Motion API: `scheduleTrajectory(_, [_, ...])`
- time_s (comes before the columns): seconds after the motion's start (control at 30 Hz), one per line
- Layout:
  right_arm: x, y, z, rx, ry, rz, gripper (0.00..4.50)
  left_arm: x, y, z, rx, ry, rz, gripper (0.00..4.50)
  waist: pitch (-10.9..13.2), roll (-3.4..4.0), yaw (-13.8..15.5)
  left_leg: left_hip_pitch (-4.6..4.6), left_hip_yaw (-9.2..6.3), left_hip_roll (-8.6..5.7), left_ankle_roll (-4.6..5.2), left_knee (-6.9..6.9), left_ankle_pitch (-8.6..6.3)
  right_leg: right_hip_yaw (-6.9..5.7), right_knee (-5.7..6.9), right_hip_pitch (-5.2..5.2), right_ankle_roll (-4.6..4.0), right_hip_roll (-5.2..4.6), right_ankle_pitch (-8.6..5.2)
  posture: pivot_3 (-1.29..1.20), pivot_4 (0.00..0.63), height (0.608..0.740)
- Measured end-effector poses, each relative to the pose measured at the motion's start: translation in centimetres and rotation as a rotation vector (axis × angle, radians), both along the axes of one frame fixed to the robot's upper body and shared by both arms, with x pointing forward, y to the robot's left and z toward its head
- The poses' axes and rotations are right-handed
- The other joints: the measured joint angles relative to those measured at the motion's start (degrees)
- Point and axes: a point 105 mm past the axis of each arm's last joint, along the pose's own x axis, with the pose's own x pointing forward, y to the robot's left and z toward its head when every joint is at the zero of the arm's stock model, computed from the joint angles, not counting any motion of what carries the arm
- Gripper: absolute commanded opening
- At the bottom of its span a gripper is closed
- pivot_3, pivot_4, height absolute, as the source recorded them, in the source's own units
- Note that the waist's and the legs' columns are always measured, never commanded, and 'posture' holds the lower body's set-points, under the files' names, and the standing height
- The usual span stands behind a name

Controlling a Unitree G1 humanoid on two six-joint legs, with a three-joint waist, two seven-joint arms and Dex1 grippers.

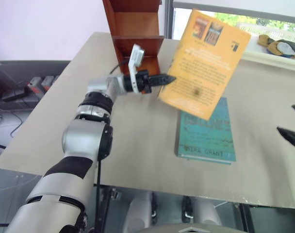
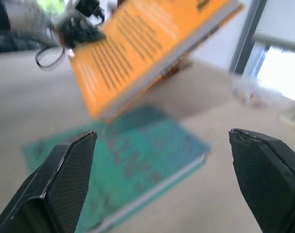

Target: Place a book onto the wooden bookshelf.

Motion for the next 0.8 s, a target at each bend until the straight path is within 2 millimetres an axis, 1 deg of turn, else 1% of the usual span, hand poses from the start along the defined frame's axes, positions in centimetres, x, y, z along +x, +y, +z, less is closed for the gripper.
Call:
scheduleTrajectory(0.03, [0.1, -0.1, 0.1, 0.012, -0.003, 0.002, 4.5, 0.0, -0.1, 0.4, 0.006, -0.026, 0.004, 0.1, 0.0, 0.01, 0.0, 0.01, 0.02, -0.01, 0.0, 0.0, 0.0, 0.01, 0.0, 0.0, 0.0, 0.0, 0.0, 0.0, 0.15, 0.712])
scheduleTrajectory(0.13, [0.8, -0.5, 1.6, 0.122, -0.048, 0.053, 4.5, 0.7, -0.7, 3.4, 0.063, -0.194, 0.08, 0.1, 0.0, 0.01, -0.1, 0.06, 0.09, -0.03, 0.0, -0.02, 0.01, 0.07, 0.06, -0.02, 0.0, 0.01, 0.0, 0.0, 0.15, 0.712])
scheduleTrajectory(0.23, [1.2, -0.5, 2.8, 0.165, -0.074, 0.121, 4.5, 1.0, -1.0, 6.0, 0.134, -0.395, 0.152, 0.1, 0.0, 0.01, -0.1, 0.1, 0.1, -0.02, 0.0, -0.05, 0.0, 0.07, 0.08, -0.01, 0.01, 0.01, 0.0, 0.0, 0.15, 0.712])
scheduleTrajectory(0.3, [1.5, -0.8, 3.3, 0.197, -0.085, 0.147, 4.5, 1.1, -1.1, 7.3, 0.166, -0.491, 0.183, 0.1, 0.0, 0.02, -0.1, 0.1, 0.12, -0.02, 0.0, -0.04, 0.0, 0.08, 0.09, -0.02, 0.01, 0.01, 0.0, 0.0, 0.15, 0.712])
scheduleTrajectory(0.37, [2.1, -0.8, 3.4, 0.213, -0.085, 0.164, 4.5, 1.2, -1.3, 8.0, 0.202, -0.589, 0.222, 0.1, 0.0, 0.02, 0.0, 0.11, 0.15, -0.03, 0.0, -0.03, 0.0, 0.1, 0.1, -0.02, 0.01, 0.0, 0.0, 0.0, 0.15, 0.712])
scheduleTrajectory(0.43, [2.8, -0.7, 3.2, 0.219, -0.075, 0.184, 4.5, 1.4, -1.9, 8.8, 0.281, -0.747, 0.268, 0.1, 0.0, 0.01, 0.0, 0.09, 0.14, -0.04, 0.0, -0.03, 0.01, 0.09, 0.1, -0.02, 0.01, -0.01, 0.0, 0.0, 0.15, 0.712])
scheduleTrajectory(0.5, [3.2, -0.5, 3.0, 0.223, -0.066, 0.204, 4.5, 1.2, -2.8, 9.4, 0.345, -0.888, 0.282, 0.1, 0.0, 0.01, 0.2, 0.07, 0.14, -0.06, 0.0, -0.03, 0.0, 0.08, 0.09, -0.02, 0.02, -0.03, 0.0, 0.0, 0.15, 0.712])
scheduleTrajectory(0.53, [3.4, -0.5, 3.0, 0.224, -0.065, 0.214, 4.5, 1.1, -3.3, 9.7, 0.389, -0.963, 0.284, 0.1, 0.0, 0.01, 0.1, 0.06, 0.16, -0.06, 0.01, -0.03, 0.0, 0.08, 0.09, -0.03, 0.02, -0.03, 0.0, 0.0, 0.15, 0.712])
scheduleTrajectory(0.6, [3.8, -0.6, 3.0, 0.233, -0.069, 0.217, 4.5, 1.3, -3.6, 9.9, 0.488, -1.077, 0.303, 0.1, 0.0, 0.01, 0.0, 0.07, 0.2, -0.08, 0.01, -0.04, 0.0, 0.1, 0.08, -0.04, 0.03, -0.02, 0.0, 0.0, 0.15, 0.712])
scheduleTrajectory(0.67, [4.3, -1.1, 3.5, 0.256, -0.093, 0.213, 4.5, 1.5, -3.9, 10.5, 0.577, -1.184, 0.336, 0.1, 0.0, 0.02, 0.0, 0.05, 0.27, -0.08, 0.01, -0.05, 0.0, 0.18, 0.11, -0.11, 0.03, -0.02, 0.0, 0.0, 0.15, 0.712])
scheduleTrajectory(0.8, [4.8, -1.4, 4.5, 0.292, -0.135, 0.238, 4.5, 1.2, -4.7, 12.1, 0.644, -1.337, 0.376, 0.1, 0.0, 0.02, -0.1, 0.05, 0.37, -0.05, 0.01, -0.07, 0.0, 0.28, 0.21, -0.24, 0.04, -0.02, 0.0, 0.0, 0.15, 0.712])
